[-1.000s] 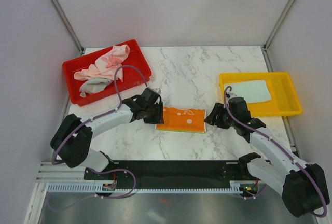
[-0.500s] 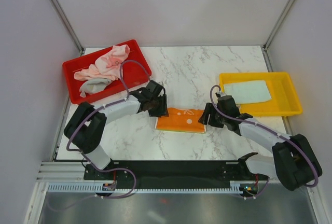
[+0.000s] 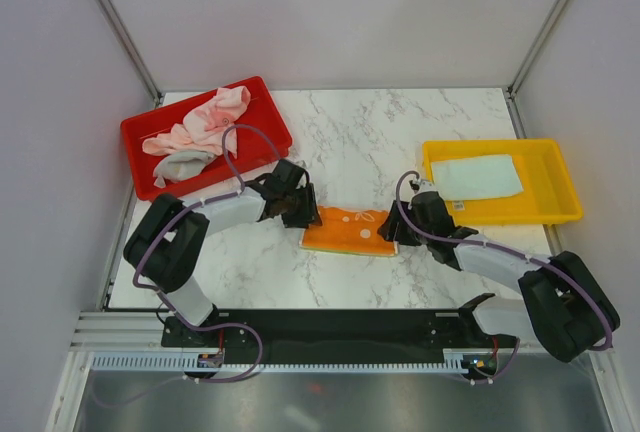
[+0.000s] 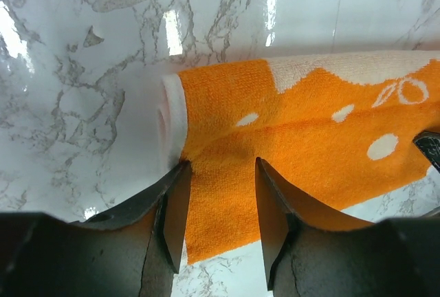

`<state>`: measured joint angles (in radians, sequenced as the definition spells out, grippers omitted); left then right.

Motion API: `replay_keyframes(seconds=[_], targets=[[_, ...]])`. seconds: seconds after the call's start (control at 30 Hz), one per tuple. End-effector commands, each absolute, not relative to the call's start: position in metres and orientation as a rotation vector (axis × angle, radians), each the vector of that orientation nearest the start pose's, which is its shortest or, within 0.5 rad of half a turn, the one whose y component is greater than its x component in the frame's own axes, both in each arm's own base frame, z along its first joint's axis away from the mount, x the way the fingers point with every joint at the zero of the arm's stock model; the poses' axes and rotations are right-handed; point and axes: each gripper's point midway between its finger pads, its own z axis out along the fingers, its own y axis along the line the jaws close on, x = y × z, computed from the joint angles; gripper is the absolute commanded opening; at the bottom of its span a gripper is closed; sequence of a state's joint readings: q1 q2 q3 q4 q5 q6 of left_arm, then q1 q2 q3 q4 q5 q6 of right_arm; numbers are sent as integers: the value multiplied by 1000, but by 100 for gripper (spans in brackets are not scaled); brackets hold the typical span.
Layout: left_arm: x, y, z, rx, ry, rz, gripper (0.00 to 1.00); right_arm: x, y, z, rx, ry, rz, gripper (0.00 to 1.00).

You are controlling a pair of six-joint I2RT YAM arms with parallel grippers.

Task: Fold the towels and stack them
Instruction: Neatly place the folded towel into the bin

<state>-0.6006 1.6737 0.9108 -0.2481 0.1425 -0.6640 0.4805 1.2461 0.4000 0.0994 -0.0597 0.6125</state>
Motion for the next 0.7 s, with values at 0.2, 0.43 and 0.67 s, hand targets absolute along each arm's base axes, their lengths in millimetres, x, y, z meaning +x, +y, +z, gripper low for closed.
replay_keyframes(seconds=[0.2, 0.43, 0.67], targets=[[256, -238, 2, -116, 2776, -580, 50, 235, 164, 8, 156, 2464, 538, 25], [259, -241, 36, -173, 2765, -684, 51, 258, 159, 55, 82, 2393, 442, 0], [298, -217, 151, -161, 2550, -706, 59, 281, 143, 100, -50, 2422, 206, 0]])
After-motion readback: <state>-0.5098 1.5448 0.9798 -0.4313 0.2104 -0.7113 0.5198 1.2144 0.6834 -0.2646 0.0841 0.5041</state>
